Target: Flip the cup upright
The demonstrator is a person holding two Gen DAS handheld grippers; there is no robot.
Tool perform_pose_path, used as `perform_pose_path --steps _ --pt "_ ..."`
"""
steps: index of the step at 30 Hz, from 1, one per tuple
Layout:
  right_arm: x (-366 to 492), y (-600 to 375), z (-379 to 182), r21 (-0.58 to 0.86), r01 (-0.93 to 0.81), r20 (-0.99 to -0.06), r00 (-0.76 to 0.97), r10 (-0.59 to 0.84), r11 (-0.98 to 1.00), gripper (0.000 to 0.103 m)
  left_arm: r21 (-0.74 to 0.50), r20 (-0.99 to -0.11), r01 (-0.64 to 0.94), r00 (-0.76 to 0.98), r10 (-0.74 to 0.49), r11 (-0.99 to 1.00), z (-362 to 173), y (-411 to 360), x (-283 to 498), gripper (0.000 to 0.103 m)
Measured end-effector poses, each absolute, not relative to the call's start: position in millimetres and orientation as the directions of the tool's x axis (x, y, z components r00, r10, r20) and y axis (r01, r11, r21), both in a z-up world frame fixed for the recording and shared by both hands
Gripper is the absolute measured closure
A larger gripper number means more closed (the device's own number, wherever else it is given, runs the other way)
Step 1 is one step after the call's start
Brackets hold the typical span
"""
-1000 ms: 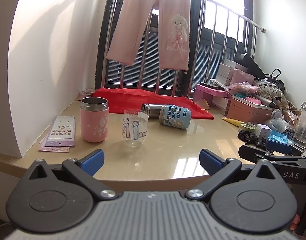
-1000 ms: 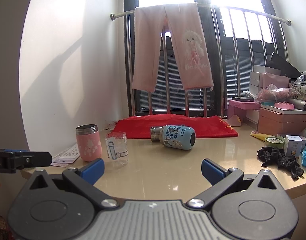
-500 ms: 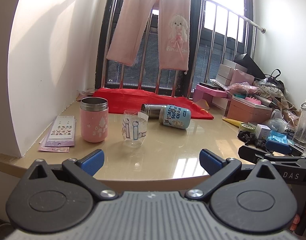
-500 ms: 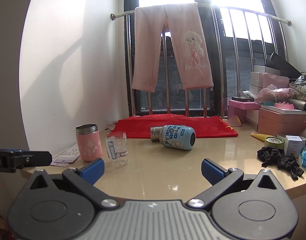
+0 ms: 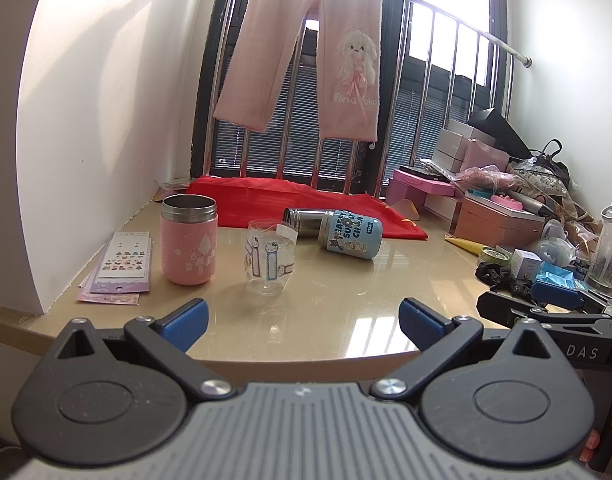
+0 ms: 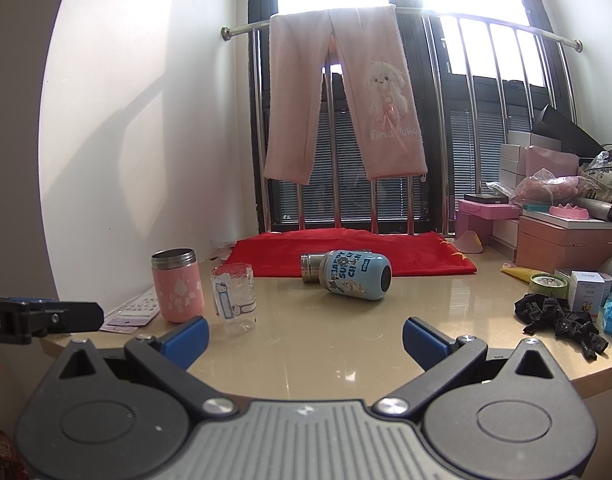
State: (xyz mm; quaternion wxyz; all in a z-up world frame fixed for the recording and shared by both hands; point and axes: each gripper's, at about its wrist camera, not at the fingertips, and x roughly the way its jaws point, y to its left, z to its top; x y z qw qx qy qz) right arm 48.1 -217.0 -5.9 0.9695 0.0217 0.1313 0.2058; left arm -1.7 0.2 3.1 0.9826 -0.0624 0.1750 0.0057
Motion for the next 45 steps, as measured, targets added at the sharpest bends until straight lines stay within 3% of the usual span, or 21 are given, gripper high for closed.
perform_pose_path --steps 32,45 --pt "47.9 -220.8 -2.8 0.084 -0.399 -0.244 0.88 0.407 0.913 0.0 -0.128 -0.329 -0.022 0.944 -0.022 0.992 8.2 -1.3 4.7 0.0" --pt "105.8 -250.5 -7.5 0.072 -0.39 -0.279 0.876 0.394 0.918 0.0 -0.113 -0.368 0.021 0.928 -0.061 0.993 17.4 -36.7 76.3 0.0"
